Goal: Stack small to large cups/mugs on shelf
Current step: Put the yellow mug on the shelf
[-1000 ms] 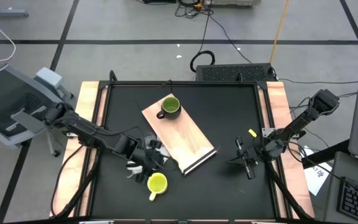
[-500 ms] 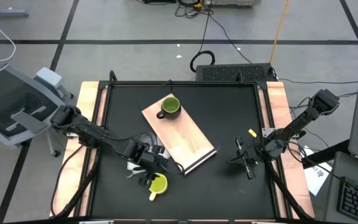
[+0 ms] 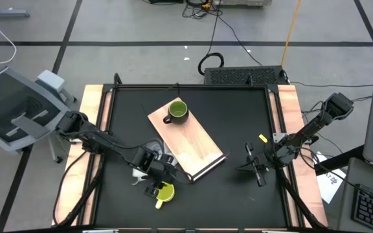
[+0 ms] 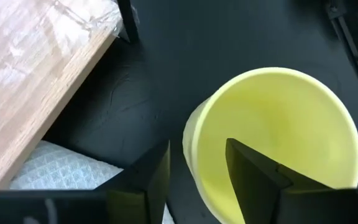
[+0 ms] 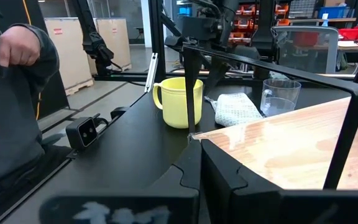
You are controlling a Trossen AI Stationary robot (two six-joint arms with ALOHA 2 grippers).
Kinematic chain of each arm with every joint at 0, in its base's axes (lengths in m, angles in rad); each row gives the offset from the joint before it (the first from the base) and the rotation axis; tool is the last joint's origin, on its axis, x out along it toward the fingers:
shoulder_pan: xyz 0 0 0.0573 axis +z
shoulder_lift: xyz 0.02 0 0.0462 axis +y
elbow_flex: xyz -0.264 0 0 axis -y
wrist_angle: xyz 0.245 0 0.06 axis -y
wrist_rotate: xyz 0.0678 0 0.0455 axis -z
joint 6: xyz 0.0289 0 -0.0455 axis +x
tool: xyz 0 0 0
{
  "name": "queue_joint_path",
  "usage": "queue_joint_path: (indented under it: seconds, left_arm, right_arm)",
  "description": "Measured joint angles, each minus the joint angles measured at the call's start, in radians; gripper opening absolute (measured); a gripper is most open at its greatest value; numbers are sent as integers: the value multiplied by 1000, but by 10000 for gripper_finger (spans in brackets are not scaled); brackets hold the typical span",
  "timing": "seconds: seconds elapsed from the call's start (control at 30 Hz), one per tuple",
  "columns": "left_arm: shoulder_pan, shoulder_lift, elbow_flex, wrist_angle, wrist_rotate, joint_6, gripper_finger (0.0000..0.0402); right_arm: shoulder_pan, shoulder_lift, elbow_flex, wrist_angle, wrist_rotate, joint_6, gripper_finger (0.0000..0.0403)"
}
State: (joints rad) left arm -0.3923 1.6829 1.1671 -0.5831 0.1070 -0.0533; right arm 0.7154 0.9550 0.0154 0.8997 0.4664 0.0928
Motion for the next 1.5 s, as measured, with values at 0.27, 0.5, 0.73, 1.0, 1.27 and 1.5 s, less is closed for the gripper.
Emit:
queue_joint_path:
  seconds: [0.27,0.5,0.73,1.0,1.27,1.5]
  left_arm:
    - [0,0,0,9,-2,39,87]
    - [0,0,0,13,-3,53,9]
    - [-3,-1,0,26,-3,118,8]
    - [-7,-94,0,9,-106,168,6]
    - [-6,-271,-1,-56,-204,173,5]
    - [42,-376,-1,-88,-239,193,4]
  right_arm:
    - [0,0,0,0,0,0,0]
    - [0,0,0,0,0,0,0]
    - [0,0,0,0,0,0,0]
    - [0,0,0,-16,0,0,0]
    - [0,0,0,-24,0,8,0]
    - [0,1,0,-20,0,8,0]
